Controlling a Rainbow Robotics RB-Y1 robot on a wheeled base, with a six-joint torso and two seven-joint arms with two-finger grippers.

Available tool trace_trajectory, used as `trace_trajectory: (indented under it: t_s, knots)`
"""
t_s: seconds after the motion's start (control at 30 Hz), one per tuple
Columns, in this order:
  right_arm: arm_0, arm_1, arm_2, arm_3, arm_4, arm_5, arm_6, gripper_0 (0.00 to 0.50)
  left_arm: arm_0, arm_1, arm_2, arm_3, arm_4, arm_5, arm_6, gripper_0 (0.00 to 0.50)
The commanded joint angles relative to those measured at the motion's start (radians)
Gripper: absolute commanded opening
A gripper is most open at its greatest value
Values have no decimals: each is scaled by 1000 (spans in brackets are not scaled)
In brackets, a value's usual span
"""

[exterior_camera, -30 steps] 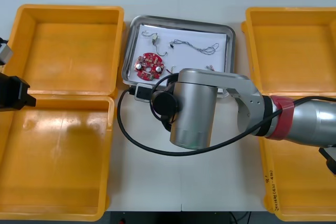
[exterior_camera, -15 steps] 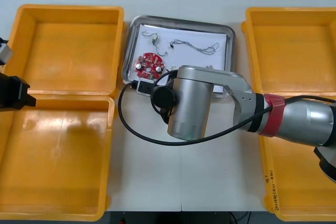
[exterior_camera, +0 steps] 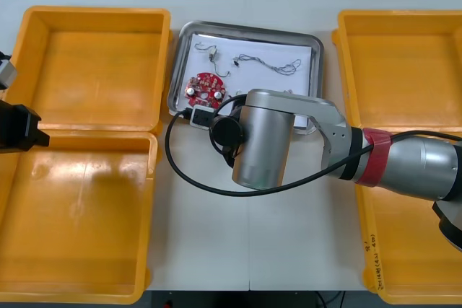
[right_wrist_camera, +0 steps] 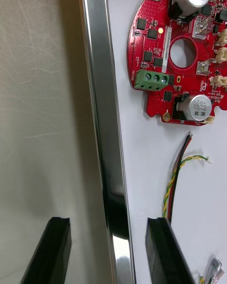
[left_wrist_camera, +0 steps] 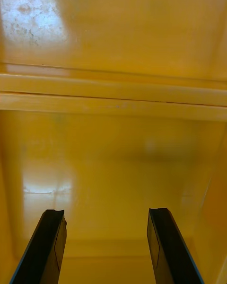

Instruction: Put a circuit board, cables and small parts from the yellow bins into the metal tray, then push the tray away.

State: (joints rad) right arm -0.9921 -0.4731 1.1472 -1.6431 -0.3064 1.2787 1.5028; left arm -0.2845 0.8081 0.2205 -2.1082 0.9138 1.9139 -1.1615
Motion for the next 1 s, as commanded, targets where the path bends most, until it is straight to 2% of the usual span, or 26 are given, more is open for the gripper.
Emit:
trace_trajectory:
  t_s: [0.03,0.1,0.2,0.8,1.0]
  knots:
    - [-30,21,-32,2,12,-12,-24,132,13,45,31,-32,8,6,-80,500]
    - [-30,21,-32,2,12,-12,-22,57,13,45,31,-32,8,6,-80,500]
    - [-30,19,-32,2,12,-12,-21,4,13,45,31,-32,8,6,-80,500]
    - [-30,-21,-32,2,15,-81,34,0,13,45,31,-32,8,6,-80,500]
    - [-30,-53,-24,-14,-16,-98,56,0,13,45,31,-32,8,6,-80,500]
